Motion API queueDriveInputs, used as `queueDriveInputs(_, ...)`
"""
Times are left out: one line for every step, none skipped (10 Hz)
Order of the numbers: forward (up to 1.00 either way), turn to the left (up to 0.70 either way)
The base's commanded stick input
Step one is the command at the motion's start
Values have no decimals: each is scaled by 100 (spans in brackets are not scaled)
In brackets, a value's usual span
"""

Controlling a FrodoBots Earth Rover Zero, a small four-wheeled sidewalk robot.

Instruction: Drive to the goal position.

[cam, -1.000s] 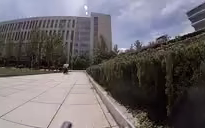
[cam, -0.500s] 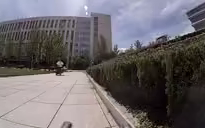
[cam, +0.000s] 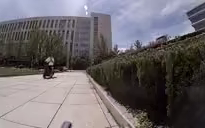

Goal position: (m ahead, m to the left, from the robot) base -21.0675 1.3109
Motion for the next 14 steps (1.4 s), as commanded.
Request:
queueDriveInputs(10,0)
queueDriveInputs(10,0)
queueDriveInputs(10,0)
queueDriveInputs(10,0)
queueDriveInputs(10,0)
queueDriveInputs(10,0)
queueDriveInputs(10,0)
queueDriveInputs(10,0)
queueDriveInputs(10,0)
queueDriveInputs(10,0)
queueDriveInputs(10,0)
queueDriveInputs(10,0)
queueDriveInputs(10,0)
queueDriveInputs(10,0)
